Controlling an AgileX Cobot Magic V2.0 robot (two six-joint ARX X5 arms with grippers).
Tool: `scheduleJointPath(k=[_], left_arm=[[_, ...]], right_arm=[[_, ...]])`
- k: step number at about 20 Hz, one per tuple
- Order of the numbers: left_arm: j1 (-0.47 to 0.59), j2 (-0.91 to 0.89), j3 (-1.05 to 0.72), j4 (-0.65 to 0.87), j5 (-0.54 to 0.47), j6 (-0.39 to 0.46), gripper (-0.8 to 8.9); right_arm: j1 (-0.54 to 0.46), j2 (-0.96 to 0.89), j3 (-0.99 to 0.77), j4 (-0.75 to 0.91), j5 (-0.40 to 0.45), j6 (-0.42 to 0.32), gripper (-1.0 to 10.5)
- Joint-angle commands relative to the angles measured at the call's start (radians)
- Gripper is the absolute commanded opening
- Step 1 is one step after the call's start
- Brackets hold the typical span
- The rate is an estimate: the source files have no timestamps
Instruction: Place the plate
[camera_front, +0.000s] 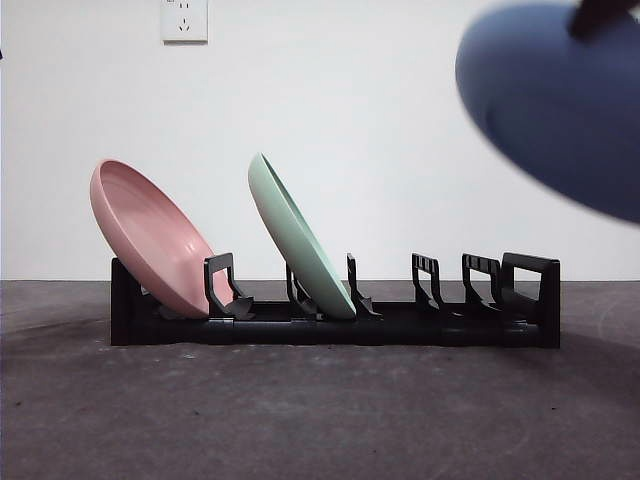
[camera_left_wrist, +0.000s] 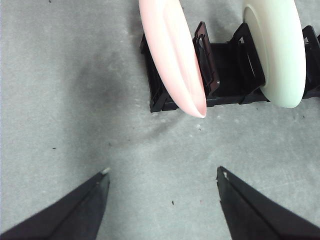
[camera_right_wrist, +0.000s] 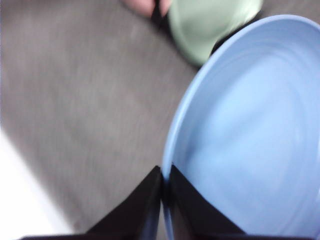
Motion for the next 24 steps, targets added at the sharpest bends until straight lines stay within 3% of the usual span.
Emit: scheduleJointPath(k=[1, 5, 10, 15, 21, 24], left_arm=[[-0.003, 0.007, 0.022, 0.006, 0.003, -0.001, 3.44], [-0.003, 0.007, 0.022, 0.006, 0.003, -0.001, 3.44], [-0.003, 0.007, 0.022, 0.006, 0.003, -0.001, 3.44], [-0.003, 0.007, 0.022, 0.006, 0.003, 0.0, 3.44], [-0.003, 0.007, 0.022, 0.006, 0.003, 0.0, 3.44], [-0.003, 0.007, 0.022, 0.006, 0.003, 0.0, 3.44]], right_arm=[[0.132, 0.028, 0.002, -0.021, 0.087, 0.012, 0.1], [0.314, 0.159, 0.001, -0.006, 0.141, 0.012, 0.1], [0.416, 0.386, 0.002, 0.106, 0.141, -0.048, 0.1], [0.416, 0.56, 0.005, 0.275, 0.163, -0.214, 0.1], [0.363, 0.71, 0.005, 0.373, 0.181, -0.364, 0.1], [0.334, 0.756, 0.005, 0.408, 0.19, -0.386, 0.1]])
